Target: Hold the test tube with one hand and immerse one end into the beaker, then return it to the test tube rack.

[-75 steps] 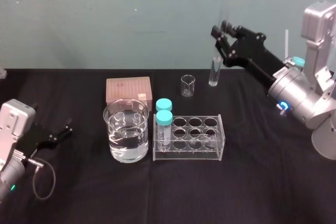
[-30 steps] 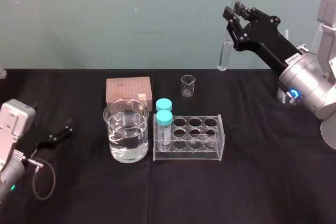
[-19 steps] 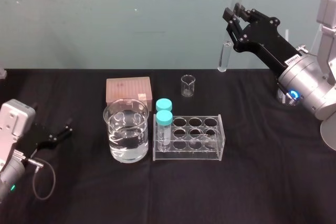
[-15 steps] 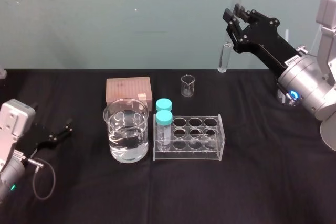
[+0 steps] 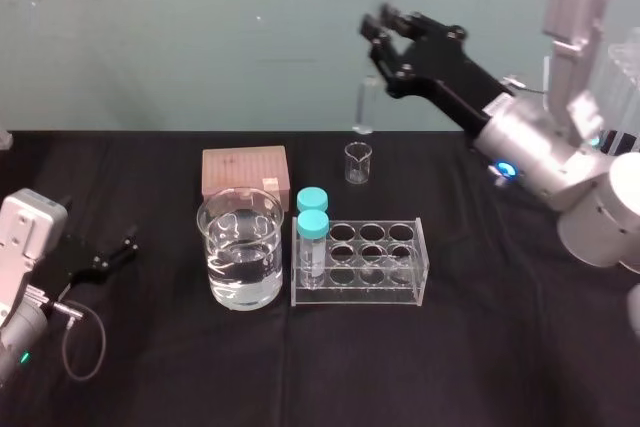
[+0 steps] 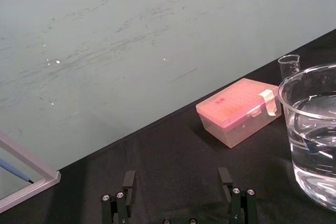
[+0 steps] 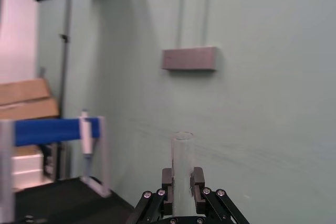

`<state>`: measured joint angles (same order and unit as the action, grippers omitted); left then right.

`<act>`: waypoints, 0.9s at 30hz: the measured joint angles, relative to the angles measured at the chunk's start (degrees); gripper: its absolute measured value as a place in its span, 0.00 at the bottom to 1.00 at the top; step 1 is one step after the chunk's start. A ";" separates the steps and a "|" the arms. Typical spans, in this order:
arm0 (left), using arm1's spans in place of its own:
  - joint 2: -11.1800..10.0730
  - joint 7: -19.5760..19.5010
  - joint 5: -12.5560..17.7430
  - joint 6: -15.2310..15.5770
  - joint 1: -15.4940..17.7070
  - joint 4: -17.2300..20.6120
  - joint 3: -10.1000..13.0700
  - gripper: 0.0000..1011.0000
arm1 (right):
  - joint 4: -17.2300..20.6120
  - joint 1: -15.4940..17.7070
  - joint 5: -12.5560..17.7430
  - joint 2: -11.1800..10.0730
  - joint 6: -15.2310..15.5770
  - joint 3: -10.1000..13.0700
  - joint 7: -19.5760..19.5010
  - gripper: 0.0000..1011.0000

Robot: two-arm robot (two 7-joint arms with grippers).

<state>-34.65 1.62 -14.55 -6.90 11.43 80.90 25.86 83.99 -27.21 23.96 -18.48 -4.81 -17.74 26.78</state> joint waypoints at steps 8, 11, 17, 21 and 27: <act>0.00 0.00 0.00 0.00 0.00 0.00 0.00 0.99 | -5.37 -5.06 2.11 3.63 -2.19 -5.13 5.60 0.22; 0.00 0.00 0.00 0.00 0.00 0.00 0.00 0.99 | -7.02 -6.34 3.13 4.97 -2.65 -7.02 7.74 0.22; 0.00 0.00 0.00 0.00 0.00 0.00 0.00 0.99 | -9.55 -7.71 4.85 6.74 -2.91 -10.13 11.16 0.22; 0.00 0.00 0.00 0.00 0.00 0.00 0.00 0.99 | -10.51 -7.88 5.53 6.96 -2.65 -11.40 11.99 0.22; 0.00 0.00 0.00 0.00 0.00 0.00 0.00 0.99 | -11.29 -7.51 5.88 6.18 -1.95 -12.71 12.11 0.22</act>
<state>-34.64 1.62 -14.55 -6.91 11.43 80.90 25.86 72.70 -34.72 29.84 -12.30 -6.75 -30.44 38.89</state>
